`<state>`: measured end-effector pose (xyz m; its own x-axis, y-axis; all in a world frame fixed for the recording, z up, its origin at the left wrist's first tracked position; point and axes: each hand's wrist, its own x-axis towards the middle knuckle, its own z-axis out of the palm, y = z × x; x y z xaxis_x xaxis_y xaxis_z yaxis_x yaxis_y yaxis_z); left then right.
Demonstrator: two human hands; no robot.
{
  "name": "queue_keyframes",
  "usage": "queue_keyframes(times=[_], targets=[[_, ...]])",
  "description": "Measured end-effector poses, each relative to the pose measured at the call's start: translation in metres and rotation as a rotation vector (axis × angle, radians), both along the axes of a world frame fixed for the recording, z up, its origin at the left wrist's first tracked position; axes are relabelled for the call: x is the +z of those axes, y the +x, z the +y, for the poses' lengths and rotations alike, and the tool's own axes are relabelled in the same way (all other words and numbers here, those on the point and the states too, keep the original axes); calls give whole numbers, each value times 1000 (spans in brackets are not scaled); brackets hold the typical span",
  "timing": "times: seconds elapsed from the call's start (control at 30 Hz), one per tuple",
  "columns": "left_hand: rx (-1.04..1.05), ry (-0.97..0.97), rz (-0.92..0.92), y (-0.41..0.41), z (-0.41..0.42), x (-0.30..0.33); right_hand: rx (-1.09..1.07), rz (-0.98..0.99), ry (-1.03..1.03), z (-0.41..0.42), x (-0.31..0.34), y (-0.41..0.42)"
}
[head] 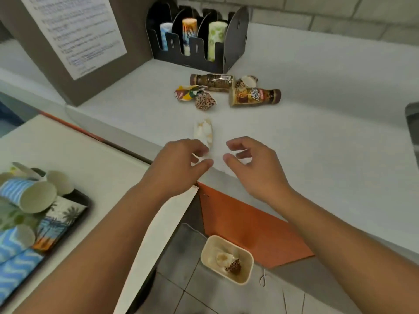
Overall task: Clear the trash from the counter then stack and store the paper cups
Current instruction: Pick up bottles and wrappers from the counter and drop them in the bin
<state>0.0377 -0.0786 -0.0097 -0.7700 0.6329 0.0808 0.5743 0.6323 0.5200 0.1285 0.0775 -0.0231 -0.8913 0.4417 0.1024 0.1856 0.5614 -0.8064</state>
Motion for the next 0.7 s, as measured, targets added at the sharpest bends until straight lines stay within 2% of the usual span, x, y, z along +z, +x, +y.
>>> queue_keyframes(times=[0.1,0.23,0.37,0.47,0.53,0.6,0.7], targets=[[77,41,52,-23,14,9,-17,0,91,19,14,-30],[215,79,136,-45,37,1,-8,-60,326,44,13,-68],[325,-153,81,-58,55,-10,31,-106,537,67,9,-100],[338,-287,-20,-62,61,-18,81,-162,678,82,5,-121],[323,-350,-23,-62,63,-22,110,-222,738,92,2,-134],[307,-381,21,-62,64,-24,131,-296,784,101,-2,-145],[273,-328,73,-61,64,-26,147,-365,849,108,-8,-157]])
